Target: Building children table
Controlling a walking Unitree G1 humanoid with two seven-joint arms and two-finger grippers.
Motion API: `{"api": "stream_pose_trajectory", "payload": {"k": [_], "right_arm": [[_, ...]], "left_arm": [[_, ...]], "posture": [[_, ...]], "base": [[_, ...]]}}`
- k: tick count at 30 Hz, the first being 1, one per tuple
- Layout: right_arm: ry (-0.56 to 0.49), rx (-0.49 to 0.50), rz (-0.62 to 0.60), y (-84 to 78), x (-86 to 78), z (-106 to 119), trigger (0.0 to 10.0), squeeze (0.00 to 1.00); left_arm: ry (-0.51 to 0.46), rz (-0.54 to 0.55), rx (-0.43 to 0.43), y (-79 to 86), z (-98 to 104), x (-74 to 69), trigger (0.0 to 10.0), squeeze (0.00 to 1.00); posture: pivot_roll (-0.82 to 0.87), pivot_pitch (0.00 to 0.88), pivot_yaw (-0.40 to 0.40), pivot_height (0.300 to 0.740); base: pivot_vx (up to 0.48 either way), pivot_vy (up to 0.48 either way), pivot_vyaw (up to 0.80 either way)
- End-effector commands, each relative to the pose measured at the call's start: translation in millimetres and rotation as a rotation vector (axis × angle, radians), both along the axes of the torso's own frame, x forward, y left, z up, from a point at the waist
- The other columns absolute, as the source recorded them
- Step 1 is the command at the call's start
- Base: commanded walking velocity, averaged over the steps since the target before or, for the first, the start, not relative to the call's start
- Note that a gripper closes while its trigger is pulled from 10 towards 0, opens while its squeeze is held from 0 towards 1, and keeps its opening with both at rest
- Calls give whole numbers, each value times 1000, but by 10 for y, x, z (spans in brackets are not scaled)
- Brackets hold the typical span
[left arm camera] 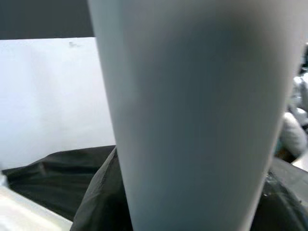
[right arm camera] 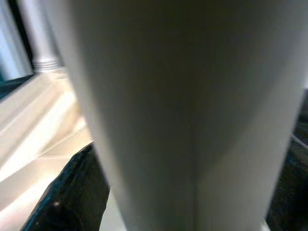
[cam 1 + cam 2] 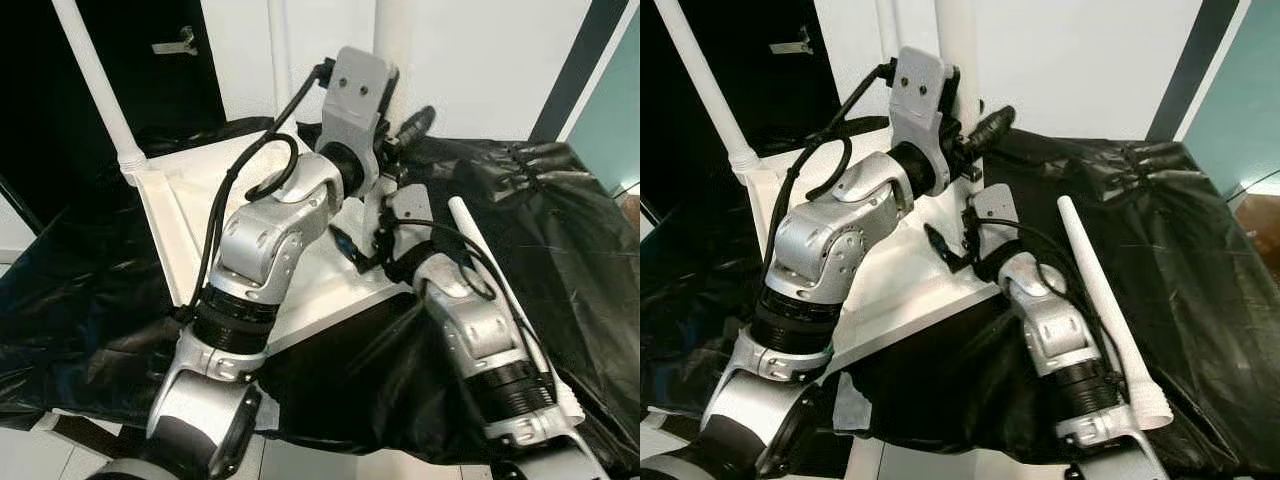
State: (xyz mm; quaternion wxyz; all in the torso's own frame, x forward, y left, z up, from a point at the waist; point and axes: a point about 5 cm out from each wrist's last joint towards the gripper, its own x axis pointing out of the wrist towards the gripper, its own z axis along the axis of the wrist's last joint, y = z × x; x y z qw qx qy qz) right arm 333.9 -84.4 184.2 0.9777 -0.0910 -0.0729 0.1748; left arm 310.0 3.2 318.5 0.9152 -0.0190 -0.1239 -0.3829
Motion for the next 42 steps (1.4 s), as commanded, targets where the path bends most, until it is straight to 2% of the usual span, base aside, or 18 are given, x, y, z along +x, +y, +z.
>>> {"api": "stream_pose_trajectory", "payload": {"k": [1,4,11,12,13,14,15,16,19,20,26,31,32,34,35,36,37,42], "right_arm": [[-7,-4,-69,-11,39,4,10000,0],[-38,-53,-114,20,47,15,10000,0],[-35,-63,-138,26,49,-36,10000,0],[-55,-89,-143,22,47,-23,6275,0],[-55,-89,-143,22,47,-23,6275,0],[-72,-110,-151,20,47,-13,4902,0],[-67,-102,-157,16,51,-16,4902,0],[-63,-100,-151,21,56,-19,1922,0],[-58,-95,-146,26,59,-24,1922,0],[-55,-96,-140,33,58,-34,0,0],[-65,-126,-125,53,35,-54,0,0],[-49,-104,-149,18,21,-71,0,0],[-38,-80,-159,0,17,-71,9176,0],[-38,-80,-159,0,17,-71,9176,0],[-13,-23,-175,-27,13,-71,10000,0],[-6,-8,-190,-58,11,-70,10000,0],[7,28,-219,-110,15,-69,10000,0],[11,84,-288,-281,29,-64,10000,0]], "left_arm": [[-19,-23,-3,-93,74,-59,10000,0],[-18,-19,-3,-134,81,-72,10000,0],[-11,-36,-8,-215,105,-118,10000,0],[-13,-39,-4,-219,103,-123,10000,0],[-13,-39,-4,-219,103,-123,10000,0],[-14,-40,-1,-222,102,-126,10000,0],[-13,-41,-1,-223,98,-130,10000,0],[-13,-45,1,-226,91,-137,10000,0],[-12,-47,2,-228,86,-141,10000,0],[-13,-48,5,-231,80,-147,10000,0],[-21,-49,17,-232,74,-160,10000,0],[-31,-52,24,-227,64,-163,10000,0],[-25,-66,11,-227,61,-167,10000,918],[-25,-66,11,-227,61,-167,10000,918],[-29,-73,15,-222,50,-166,10000,1000],[-40,-76,30,-215,30,-164,10000,275],[-53,-81,35,-197,15,-166,10000,0],[-65,-116,51,-116,-76,-192,10000,0]], "posture": [[-40,0,8,740],[-41,0,9,740],[-44,0,11,740],[-44,0,10,740],[-44,0,10,740],[-44,0,10,740],[-47,0,10,740],[-47,0,9,740],[-47,0,9,740],[-46,0,8,740],[-47,0,10,740],[-48,0,14,740],[-47,0,14,740],[-47,0,14,740],[-49,0,16,740],[-52,0,17,740],[-55,0,19,740],[-58,0,24,740]], "base": [[0,0,0],[0,0,0],[0,0,0],[0,0,0],[0,0,0],[0,0,0],[0,0,0],[0,0,0],[0,0,0],[0,0,0],[0,0,0],[0,0,0],[0,0,0],[0,0,0],[0,0,0],[0,0,0],[0,0,0],[0,0,0]]}}
